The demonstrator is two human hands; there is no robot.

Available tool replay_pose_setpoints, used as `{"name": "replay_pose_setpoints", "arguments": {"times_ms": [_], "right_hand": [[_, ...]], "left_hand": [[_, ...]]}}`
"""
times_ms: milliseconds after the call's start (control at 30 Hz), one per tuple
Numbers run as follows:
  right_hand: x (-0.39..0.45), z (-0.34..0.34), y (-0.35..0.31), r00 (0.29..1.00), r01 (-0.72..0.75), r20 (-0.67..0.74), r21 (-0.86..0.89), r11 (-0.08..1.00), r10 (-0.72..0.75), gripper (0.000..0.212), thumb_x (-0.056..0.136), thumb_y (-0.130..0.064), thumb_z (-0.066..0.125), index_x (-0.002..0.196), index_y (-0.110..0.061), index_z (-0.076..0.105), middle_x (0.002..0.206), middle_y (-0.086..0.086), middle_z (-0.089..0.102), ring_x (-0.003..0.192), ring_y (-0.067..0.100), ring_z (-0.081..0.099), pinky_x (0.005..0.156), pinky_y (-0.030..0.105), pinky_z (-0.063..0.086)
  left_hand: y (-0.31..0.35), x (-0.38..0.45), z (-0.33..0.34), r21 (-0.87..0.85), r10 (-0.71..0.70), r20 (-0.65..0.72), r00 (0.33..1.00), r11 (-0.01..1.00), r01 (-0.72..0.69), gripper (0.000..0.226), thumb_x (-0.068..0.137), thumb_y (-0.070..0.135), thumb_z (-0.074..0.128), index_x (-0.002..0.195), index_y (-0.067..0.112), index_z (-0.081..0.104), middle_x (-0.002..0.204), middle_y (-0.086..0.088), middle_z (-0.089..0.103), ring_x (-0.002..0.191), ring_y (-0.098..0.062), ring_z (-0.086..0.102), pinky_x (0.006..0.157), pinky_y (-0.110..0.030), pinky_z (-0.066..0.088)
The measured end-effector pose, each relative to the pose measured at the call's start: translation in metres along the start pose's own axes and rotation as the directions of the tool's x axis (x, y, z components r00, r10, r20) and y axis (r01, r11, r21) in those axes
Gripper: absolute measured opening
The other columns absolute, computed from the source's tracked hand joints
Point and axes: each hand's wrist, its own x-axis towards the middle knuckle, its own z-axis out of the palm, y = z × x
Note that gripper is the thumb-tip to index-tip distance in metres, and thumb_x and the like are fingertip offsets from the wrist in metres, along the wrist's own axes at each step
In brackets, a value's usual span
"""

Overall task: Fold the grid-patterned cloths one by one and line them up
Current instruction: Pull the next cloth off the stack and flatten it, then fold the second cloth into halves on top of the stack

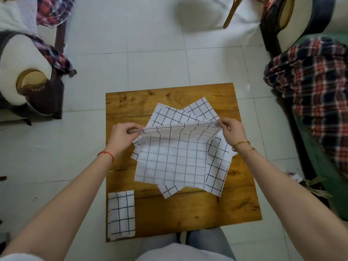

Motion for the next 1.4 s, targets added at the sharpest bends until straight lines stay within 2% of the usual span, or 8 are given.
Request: {"name": "replay_pose_setpoints", "arguments": {"times_ms": [100,367,733,900,1033,1200,1300,1400], "right_hand": [[-0.006,0.0,0.0,0.997,0.075,-0.017,-0.06,0.995,-0.076,0.021,0.094,-0.012,0.053,0.099,-0.019,0.072,0.099,0.002,0.071,0.099,0.021,0.058,0.079,0.021,0.037],[-0.038,0.016,0.005,0.972,0.189,0.158,-0.107,0.976,-0.171,0.027,0.095,-0.012,0.05,0.108,-0.025,0.07,0.103,0.005,0.066,0.103,0.019,0.057,0.087,0.033,0.05],[-0.088,0.09,0.058,0.936,0.279,0.288,-0.249,0.927,-0.204,0.046,0.079,0.007,0.059,0.118,-0.017,0.067,0.112,0.021,0.063,0.098,0.038,0.062,0.084,0.042,0.053],[-0.102,0.12,0.077,0.896,0.348,0.381,-0.281,0.894,-0.229,0.046,0.081,-0.002,0.06,0.124,-0.015,0.061,0.112,0.015,0.067,0.11,0.036,0.058,0.093,0.043,0.047],[-0.103,0.137,0.086,0.857,0.394,0.45,-0.259,0.882,-0.251,0.053,0.08,-0.031,0.044,0.129,-0.015,0.056,0.118,0.003,0.065,0.116,0.026,0.052,0.099,0.038,0.039],[-0.075,0.146,0.081,0.967,0.212,0.177,-0.148,0.966,-0.185,0.027,0.09,-0.026,0.049,0.111,-0.014,0.061,0.099,0.0,0.063,0.096,0.019,0.053,0.084,0.034,0.044],[-0.036,0.143,0.068,0.997,-0.043,-0.06,0.037,0.998,0.046,0.018,0.096,-0.026,0.045,0.1,-0.015,0.06,0.089,-0.002,0.059,0.083,0.014,0.052,0.072,0.03,0.045],[0.008,0.14,0.055,0.949,-0.232,-0.148,0.274,0.933,0.28,0.016,0.097,-0.028,0.045,0.093,-0.015,0.055,0.087,0.002,0.062,0.076,0.016,0.055,0.066,0.028,0.044]], "left_hand": [[0.005,-0.01,-0.001,-0.013,0.005,-0.061,0.998,1.0,-0.006,0.018,0.086,0.012,0.07,0.099,0.025,0.073,0.09,0.012,0.067,0.089,0.005,0.058,0.086,-0.022,0.047],[-0.024,-0.03,-0.002,0.203,-0.003,0.008,1.0,0.979,0.002,0.018,0.09,0.012,0.065,0.098,0.024,0.076,0.106,0.002,0.071,0.104,-0.017,0.062,0.098,-0.036,0.05],[-0.103,-0.068,0.07,0.317,-0.047,0.148,0.988,0.949,-0.002,0.019,0.09,0.011,0.064,0.098,0.025,0.074,0.103,0.006,0.071,0.094,-0.004,0.059,0.09,-0.025,0.052],[-0.136,-0.078,0.095,0.345,-0.122,0.159,0.98,0.937,0.061,0.018,0.089,0.015,0.065,0.098,0.029,0.073,0.103,0.008,0.07,0.101,-0.009,0.06,0.095,-0.038,0.052],[-0.151,-0.078,0.104,0.372,-0.13,0.161,0.978,0.926,0.062,0.024,0.088,0.011,0.063,0.097,0.031,0.074,0.104,0.007,0.07,0.105,-0.012,0.06,0.098,-0.044,0.05],[-0.156,-0.065,0.109,0.348,-0.183,0.025,0.983,0.923,0.163,0.025,0.091,0.014,0.055,0.092,0.031,0.073,0.091,0.013,0.06,0.09,-0.012,0.058,0.091,-0.044,0.053],[-0.15,-0.039,0.105,0.246,-0.169,-0.121,0.978,0.95,0.195,0.018,0.093,0.02,0.054,0.099,0.026,0.07,0.092,0.009,0.06,0.085,-0.016,0.061,0.083,-0.04,0.056],[-0.14,-0.003,0.099,0.102,-0.201,-0.3,0.933,0.965,0.241,0.018,0.095,0.022,0.054,0.108,0.019,0.067,0.096,0.001,0.066,0.085,-0.015,0.062,0.075,-0.028,0.053]]}}
